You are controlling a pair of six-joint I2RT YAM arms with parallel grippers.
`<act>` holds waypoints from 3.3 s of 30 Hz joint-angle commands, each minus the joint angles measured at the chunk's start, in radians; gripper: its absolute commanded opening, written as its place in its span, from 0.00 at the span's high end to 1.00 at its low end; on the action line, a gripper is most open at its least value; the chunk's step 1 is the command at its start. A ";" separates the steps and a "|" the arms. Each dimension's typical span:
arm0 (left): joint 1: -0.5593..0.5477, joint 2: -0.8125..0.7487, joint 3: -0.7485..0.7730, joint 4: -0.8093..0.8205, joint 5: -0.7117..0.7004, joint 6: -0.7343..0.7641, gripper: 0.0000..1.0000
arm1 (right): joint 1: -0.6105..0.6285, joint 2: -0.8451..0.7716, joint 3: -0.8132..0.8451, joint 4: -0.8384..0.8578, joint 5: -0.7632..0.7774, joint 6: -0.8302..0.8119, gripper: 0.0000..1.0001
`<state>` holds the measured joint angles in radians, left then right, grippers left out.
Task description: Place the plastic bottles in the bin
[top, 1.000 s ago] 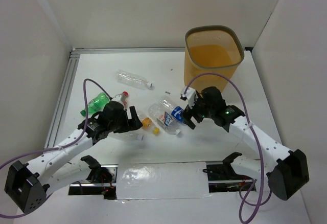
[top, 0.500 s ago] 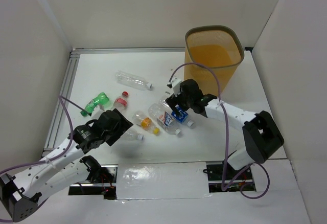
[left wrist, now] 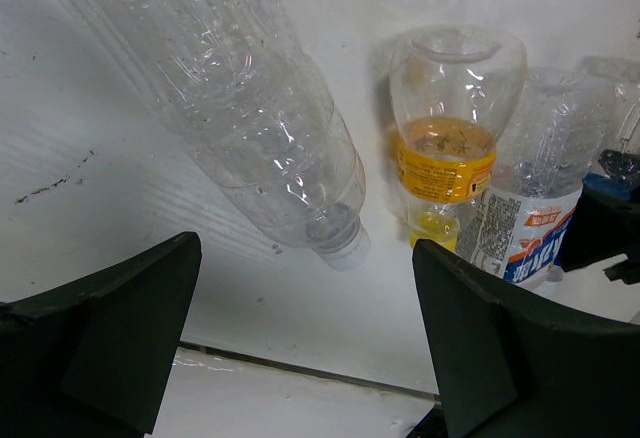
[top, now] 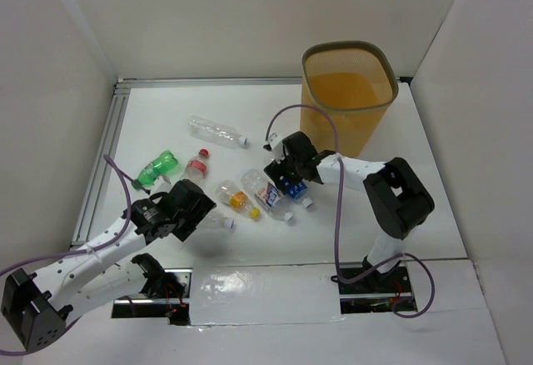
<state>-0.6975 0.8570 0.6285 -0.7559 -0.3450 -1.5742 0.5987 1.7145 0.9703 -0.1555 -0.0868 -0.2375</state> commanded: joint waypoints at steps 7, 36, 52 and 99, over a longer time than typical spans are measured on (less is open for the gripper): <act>-0.005 -0.009 -0.003 -0.006 -0.022 -0.018 0.00 | -0.040 0.010 0.157 0.022 -0.059 -0.037 0.51; -0.005 0.071 -0.035 0.075 -0.081 0.019 0.00 | 0.000 -0.207 0.548 -0.303 -0.732 -0.108 0.56; 0.004 0.102 -0.078 0.121 -0.081 0.016 0.00 | -0.382 -0.179 0.832 -0.026 -0.558 0.165 0.66; -0.155 0.154 -0.009 -0.009 0.000 0.121 0.95 | -0.464 -0.253 0.760 -0.572 -0.903 -0.401 0.01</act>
<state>-0.8143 1.0779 0.5694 -0.6468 -0.3775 -1.4654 0.0982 1.5143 1.7859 -0.6521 -0.9909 -0.5175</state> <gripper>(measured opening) 0.546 0.993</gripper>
